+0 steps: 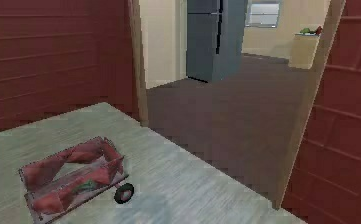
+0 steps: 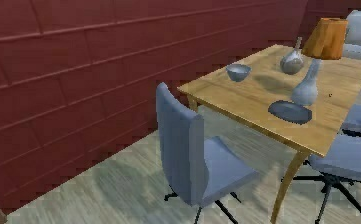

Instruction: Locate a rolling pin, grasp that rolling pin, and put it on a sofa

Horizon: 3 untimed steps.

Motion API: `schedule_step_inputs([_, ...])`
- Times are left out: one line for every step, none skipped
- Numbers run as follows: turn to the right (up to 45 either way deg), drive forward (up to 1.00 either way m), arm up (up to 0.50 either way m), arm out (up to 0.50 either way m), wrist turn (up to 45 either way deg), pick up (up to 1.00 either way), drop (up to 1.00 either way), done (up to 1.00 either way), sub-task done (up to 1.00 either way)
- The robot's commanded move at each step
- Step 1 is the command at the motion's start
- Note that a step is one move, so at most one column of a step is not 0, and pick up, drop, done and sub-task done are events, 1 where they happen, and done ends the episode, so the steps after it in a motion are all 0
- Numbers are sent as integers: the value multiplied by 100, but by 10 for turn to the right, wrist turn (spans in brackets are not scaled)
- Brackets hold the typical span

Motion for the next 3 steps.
schedule_step_inputs([120,0,0,0,0,0,0,0,0])
schedule_step_inputs([0,100,0,0,0,0,0,0,0])
schedule_step_inputs([0,55,0,0,0,0,0,0,0])
